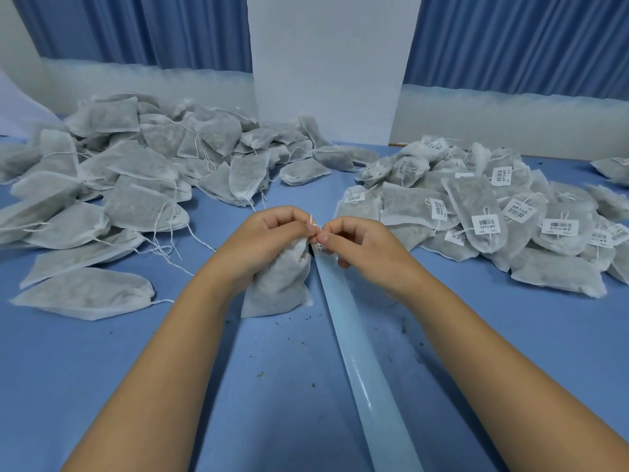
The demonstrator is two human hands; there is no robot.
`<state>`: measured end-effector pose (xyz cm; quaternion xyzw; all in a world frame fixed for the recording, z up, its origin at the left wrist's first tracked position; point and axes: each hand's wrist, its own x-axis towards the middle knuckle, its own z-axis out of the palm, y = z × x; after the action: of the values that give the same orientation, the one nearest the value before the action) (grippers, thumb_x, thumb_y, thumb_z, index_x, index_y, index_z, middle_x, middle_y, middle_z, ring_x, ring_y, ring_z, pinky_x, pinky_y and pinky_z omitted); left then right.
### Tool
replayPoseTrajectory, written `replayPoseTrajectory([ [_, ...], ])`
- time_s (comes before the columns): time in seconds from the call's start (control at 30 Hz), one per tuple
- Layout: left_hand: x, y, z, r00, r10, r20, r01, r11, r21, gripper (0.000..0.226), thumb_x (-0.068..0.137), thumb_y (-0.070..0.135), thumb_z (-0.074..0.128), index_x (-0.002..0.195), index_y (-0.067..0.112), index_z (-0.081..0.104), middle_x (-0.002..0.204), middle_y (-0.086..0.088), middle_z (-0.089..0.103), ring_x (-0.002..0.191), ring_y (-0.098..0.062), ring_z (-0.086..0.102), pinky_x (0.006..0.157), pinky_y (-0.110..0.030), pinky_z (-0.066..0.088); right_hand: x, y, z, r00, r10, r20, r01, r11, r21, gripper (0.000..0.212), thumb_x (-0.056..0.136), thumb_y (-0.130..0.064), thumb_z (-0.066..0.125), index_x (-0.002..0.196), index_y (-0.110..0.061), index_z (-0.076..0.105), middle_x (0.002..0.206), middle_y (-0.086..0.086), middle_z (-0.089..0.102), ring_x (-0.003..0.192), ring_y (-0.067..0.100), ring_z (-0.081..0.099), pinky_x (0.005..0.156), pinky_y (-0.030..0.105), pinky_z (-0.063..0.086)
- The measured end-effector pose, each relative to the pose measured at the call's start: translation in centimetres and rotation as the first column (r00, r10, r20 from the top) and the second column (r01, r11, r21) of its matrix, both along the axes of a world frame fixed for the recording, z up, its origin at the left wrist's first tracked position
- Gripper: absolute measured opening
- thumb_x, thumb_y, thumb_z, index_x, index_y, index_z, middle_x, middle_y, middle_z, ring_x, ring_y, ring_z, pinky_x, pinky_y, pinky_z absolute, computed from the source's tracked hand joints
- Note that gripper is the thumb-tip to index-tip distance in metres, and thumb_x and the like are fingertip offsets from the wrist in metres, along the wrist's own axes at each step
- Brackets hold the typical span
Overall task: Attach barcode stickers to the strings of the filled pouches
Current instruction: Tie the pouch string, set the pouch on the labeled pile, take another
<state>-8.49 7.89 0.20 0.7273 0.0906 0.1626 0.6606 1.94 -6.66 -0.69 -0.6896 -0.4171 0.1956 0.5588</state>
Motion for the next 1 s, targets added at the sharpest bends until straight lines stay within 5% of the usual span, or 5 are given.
replayPoseTrajectory([
  [0.13,0.24,0.26,-0.24,0.995,0.088,-0.048,-0.082,0.990,0.112,0.015,0.084,0.020,0.073,0.071,0.026,0.074,0.091,0.014,0.072,0.091,0.005,0.061,0.079,-0.008,0.045,-0.39,0.19,-0.06,0.985,-0.091,0.146,0.085,0.995,0.046,0.020,0.092,-0.005,0.061,0.077,-0.018,0.059,0.077,-0.008,0.054,0.064,-0.001,0.048,0.067,0.014,0.038],
  [0.43,0.35,0.29,-0.28,0.987,0.112,-0.117,-0.092,0.982,0.164,0.015,0.085,0.019,0.072,0.071,0.017,0.075,0.082,0.003,0.062,0.079,-0.003,0.054,0.072,-0.012,0.042,-0.71,0.15,-0.18,0.993,-0.065,0.094,0.048,0.983,0.176,0.026,0.082,0.003,0.072,0.086,-0.015,0.053,0.084,0.002,0.061,0.070,0.013,0.053,0.065,0.018,0.044],
  [0.63,0.09,0.63,-0.19,0.964,0.174,-0.200,-0.103,0.941,0.322,0.019,0.082,0.028,0.074,0.064,0.024,0.073,0.061,0.008,0.055,0.060,-0.001,0.048,0.055,-0.009,0.038,-0.39,-0.02,-0.74,0.916,-0.010,0.401,0.006,1.000,0.010,0.029,0.091,-0.009,0.066,0.112,-0.028,0.069,0.089,0.003,0.061,0.078,0.011,0.055,0.069,0.015,0.043],
  [0.83,-0.24,0.87,-0.04,0.967,0.174,-0.185,-0.096,0.926,0.365,0.012,0.079,0.030,0.074,0.072,0.021,0.077,0.069,0.004,0.063,0.065,-0.002,0.051,0.062,-0.014,0.040,-0.18,0.06,-0.90,0.877,-0.088,0.472,0.086,0.996,0.026,0.012,0.088,-0.011,0.070,0.095,-0.018,0.076,0.085,0.002,0.064,0.076,0.011,0.057,0.071,0.014,0.042],
  [1.0,-0.05,0.86,-0.32,0.970,0.223,-0.102,-0.143,0.853,0.502,0.013,0.082,0.024,0.074,0.070,0.021,0.075,0.087,0.006,0.068,0.060,0.002,0.049,0.059,-0.010,0.038,-0.14,0.14,-0.90,0.922,-0.073,0.380,0.102,0.993,-0.057,0.010,0.091,-0.016,0.068,0.082,-0.018,0.072,0.078,-0.007,0.063,0.070,0.001,0.052,0.068,0.012,0.040],
])
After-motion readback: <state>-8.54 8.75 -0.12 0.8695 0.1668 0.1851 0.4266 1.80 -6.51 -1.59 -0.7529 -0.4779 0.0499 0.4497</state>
